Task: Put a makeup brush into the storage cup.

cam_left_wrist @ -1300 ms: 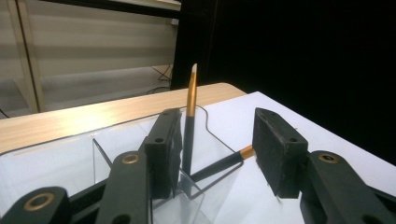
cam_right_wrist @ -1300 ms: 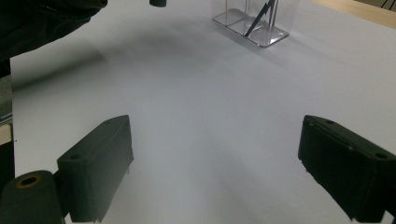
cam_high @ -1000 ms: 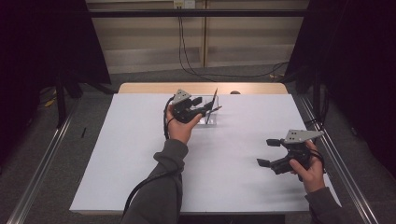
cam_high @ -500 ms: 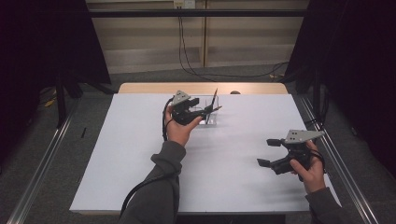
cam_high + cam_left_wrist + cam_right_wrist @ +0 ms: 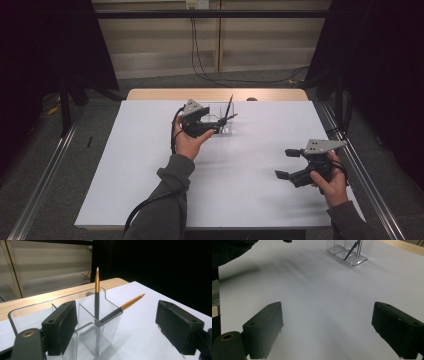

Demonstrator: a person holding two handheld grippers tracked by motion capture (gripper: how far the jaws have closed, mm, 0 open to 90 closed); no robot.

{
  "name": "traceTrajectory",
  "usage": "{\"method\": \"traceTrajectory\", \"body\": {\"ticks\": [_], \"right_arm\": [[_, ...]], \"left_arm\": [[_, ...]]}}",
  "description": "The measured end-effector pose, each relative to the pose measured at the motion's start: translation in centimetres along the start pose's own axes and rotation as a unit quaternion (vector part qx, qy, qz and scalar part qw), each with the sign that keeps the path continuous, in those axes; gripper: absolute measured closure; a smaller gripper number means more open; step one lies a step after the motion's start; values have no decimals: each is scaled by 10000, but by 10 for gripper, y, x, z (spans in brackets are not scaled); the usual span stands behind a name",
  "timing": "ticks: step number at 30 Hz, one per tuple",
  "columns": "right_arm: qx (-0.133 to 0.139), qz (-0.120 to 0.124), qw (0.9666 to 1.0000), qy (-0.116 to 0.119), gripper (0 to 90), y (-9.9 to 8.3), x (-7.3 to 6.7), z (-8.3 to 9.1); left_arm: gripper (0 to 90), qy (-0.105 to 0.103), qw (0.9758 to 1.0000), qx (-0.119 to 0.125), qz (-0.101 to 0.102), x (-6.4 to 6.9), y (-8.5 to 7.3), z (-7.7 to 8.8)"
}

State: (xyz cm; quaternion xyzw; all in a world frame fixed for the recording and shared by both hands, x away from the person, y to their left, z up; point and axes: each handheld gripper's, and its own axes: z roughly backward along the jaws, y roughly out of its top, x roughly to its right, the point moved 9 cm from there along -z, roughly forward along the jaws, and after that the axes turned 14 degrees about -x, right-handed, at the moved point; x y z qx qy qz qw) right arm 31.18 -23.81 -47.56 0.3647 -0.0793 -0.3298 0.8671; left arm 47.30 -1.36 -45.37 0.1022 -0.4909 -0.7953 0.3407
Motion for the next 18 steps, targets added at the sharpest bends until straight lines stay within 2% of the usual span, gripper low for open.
{"method": "traceTrajectory", "body": {"ticks": [3,4,7,11,13,15,18], "right_arm": [[-2,-3,10000,-3,94,0,0,0],[-9,5,10000,-8,93,0,0,-1],[-16,19,10000,-15,93,-1,0,-1],[-14,21,10000,2,93,-1,0,-1],[-26,11,10000,-16,93,-2,0,-1],[-20,13,10000,-1,93,-2,0,-1],[-20,15,10000,-5,93,-2,0,0]], "left_arm": [[147,20,10000,6,7,0,-1,2],[142,67,9999,-47,-70,-1,-2,3],[130,-7,10000,-2,-96,1,-3,4],[119,61,9999,-99,-118,-2,-6,8],[117,-5,10000,-12,-88,0,-6,9],[117,72,9998,-106,-129,-2,-8,11],[111,74,9998,-153,-146,-3,-10,13]]}}
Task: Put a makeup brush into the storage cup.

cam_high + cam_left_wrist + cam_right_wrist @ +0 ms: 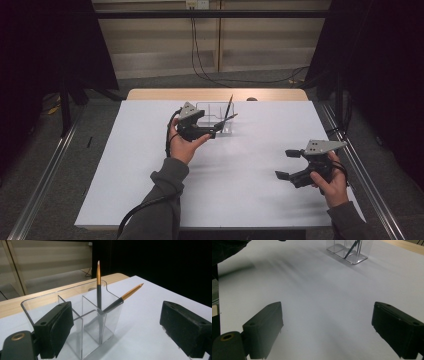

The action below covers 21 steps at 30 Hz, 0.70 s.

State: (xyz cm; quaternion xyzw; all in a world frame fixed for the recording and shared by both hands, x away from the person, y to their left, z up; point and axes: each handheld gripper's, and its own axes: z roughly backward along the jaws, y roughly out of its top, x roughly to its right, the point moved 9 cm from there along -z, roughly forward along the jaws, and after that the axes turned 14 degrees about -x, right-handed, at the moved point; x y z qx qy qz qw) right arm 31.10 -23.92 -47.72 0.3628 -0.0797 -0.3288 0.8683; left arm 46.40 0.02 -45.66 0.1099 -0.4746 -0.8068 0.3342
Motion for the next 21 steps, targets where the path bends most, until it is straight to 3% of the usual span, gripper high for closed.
{"method": "traceTrajectory", "body": {"ticks": [8,10,21], "right_arm": [[4,-9,10000,-27,93,0,0,1],[7,-9,10000,-14,93,0,0,1],[11,1,10000,-50,93,-1,0,1]], "left_arm": [[76,-2,10000,25,54,-1,-4,4],[70,-72,10000,42,-11,-1,-4,5],[53,21,9999,-94,-116,-3,-10,10]]}}
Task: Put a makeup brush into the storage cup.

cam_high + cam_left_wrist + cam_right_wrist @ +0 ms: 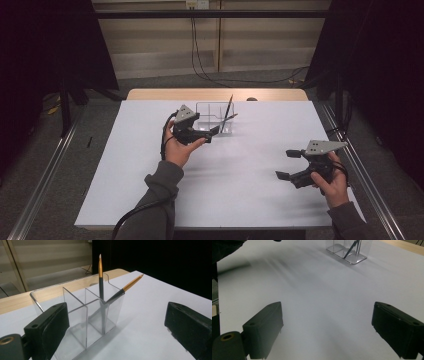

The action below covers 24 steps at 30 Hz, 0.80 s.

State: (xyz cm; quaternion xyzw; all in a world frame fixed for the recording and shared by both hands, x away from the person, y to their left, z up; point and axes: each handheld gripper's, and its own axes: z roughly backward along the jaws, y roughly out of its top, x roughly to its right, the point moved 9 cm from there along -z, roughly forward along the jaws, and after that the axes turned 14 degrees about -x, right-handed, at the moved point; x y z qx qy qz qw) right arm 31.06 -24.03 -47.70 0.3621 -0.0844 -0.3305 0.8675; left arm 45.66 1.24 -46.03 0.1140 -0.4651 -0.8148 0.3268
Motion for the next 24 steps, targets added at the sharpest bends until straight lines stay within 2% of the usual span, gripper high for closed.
{"method": "traceTrajectory", "body": {"ticks": [1,3,5,9,10,11,13,17,18,24], "right_arm": [[1,0,10000,-4,93,0,0,0],[-3,7,10000,15,93,0,0,0],[-7,-2,10000,22,93,0,0,0],[-4,1,10000,22,93,0,-1,0],[-1,1,10000,27,93,1,-1,0],[-7,5,10000,28,93,0,-1,-1],[-8,1,10000,25,93,0,-1,-2],[-28,6,10000,39,93,0,-1,-2],[-16,-4,10000,35,94,0,-1,-2],[-6,-24,10000,20,93,0,0,-1]], "left_arm": [[53,-36,10000,42,0,0,0,0],[53,26,10000,1,-43,-1,-1,2],[53,-30,10000,28,-30,0,-1,3],[53,34,10000,-19,-21,-3,-3,7],[53,-17,10000,13,-70,-3,-2,8],[53,30,10000,4,-10,-3,-3,9],[53,39,10000,-17,-59,-5,-4,10],[53,-2,10000,0,-33,-7,-7,13],[53,66,10000,-44,-13,-8,-8,14],[53,100,9999,-86,-35,-11,-12,19]]}}
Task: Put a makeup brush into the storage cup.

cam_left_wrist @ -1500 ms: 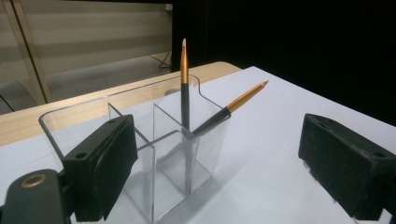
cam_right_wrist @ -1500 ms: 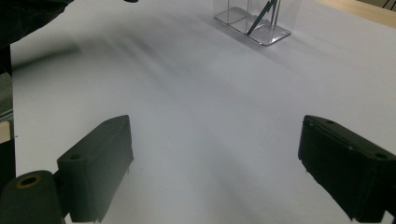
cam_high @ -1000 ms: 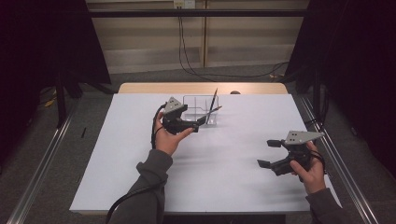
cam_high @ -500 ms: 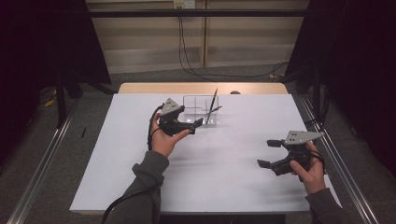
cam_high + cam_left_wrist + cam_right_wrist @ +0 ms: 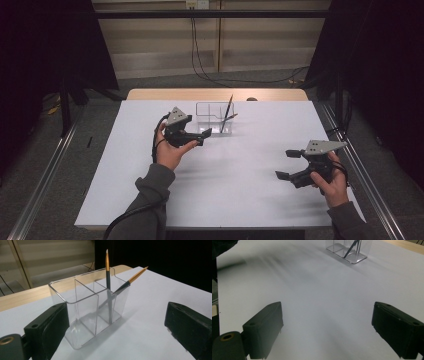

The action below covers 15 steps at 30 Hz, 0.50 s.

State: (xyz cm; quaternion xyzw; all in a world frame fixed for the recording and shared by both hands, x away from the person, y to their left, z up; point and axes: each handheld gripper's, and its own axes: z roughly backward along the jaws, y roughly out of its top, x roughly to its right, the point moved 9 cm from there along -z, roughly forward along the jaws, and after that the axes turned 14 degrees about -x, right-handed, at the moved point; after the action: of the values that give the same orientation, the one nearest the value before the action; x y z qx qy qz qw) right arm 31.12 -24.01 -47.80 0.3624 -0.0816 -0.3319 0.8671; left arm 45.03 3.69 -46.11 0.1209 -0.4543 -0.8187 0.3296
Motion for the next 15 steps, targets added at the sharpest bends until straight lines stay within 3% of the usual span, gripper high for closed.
{"method": "traceTrajectory", "body": {"ticks": [15], "right_arm": [[4,26,10000,24,93,0,-1,0]], "left_arm": [[53,1,10000,20,-18,-2,-5,9]]}}
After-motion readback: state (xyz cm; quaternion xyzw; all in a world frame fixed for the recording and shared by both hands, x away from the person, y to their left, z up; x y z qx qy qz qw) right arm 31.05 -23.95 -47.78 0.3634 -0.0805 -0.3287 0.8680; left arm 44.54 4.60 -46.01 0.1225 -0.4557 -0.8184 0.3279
